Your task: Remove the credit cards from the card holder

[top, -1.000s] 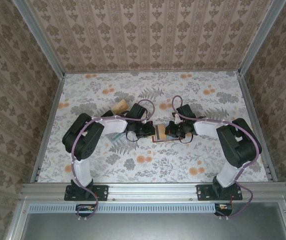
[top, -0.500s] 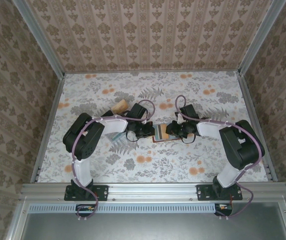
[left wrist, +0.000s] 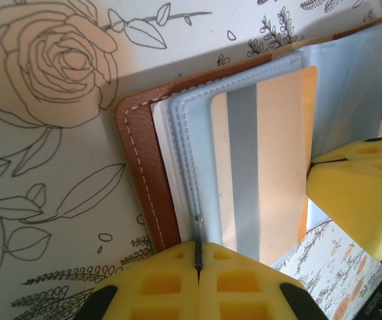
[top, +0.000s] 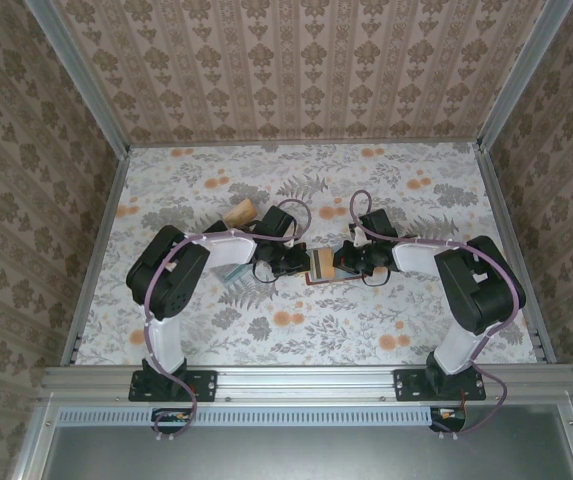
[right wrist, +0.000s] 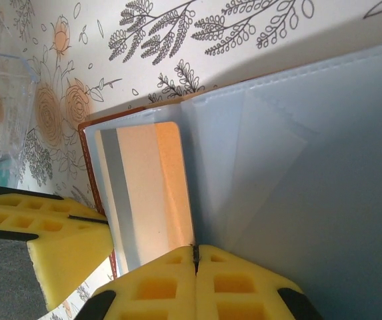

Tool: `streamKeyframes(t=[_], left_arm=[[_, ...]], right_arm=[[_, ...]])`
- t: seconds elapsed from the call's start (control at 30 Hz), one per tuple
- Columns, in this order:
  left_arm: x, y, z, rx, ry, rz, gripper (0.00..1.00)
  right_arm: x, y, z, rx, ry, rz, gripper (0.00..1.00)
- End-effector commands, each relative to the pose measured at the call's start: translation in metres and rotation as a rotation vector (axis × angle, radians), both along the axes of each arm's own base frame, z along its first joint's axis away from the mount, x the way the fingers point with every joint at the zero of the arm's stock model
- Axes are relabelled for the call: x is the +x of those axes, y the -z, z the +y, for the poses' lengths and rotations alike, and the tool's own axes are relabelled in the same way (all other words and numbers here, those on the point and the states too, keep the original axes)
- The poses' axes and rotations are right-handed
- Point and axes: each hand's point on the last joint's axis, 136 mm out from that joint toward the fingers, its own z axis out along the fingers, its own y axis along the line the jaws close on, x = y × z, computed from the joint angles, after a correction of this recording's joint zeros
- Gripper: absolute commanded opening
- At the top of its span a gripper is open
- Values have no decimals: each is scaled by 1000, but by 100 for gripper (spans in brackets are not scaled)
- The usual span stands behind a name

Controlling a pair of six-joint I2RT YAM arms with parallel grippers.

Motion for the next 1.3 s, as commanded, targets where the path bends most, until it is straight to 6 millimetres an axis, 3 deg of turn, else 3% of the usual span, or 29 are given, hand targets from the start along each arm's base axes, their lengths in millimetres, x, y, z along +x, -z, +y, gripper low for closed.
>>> streamKeyframes(t=[0.0,0.2,0.33,0.4,0.53,0.83,0.93,1.03,1.27], left_arm=[[-11,18,11,75,18,41,0],[-12,19,12,78,20,40,0],[-13,19,11,75,23,41,0],[-13,19,10,73,25,40,0],[-14,21,10,75,27,43,0],[-16,22,9,73,34,48,0],[-16,22,9,73,35,48,0],[-17,22,10,75,35,47,0],[-17,21,11,79,38,44,0]], right_arm=[[-5,5,-10,-21,17,10,0],[-5,-6,-25,-32,32,-15,0],[-9,-9,-20,-1,-4,-19,0],[-9,-6,-18,8,-9,-14,21],[-8,0,-17,16,-7,-13,26],[-8,11,-12,45,-17,13,25],[-8,11,-12,45,-16,13,15],[-9,11,-15,27,-8,11,6],[-9,3,-38,9,33,-3,4]])
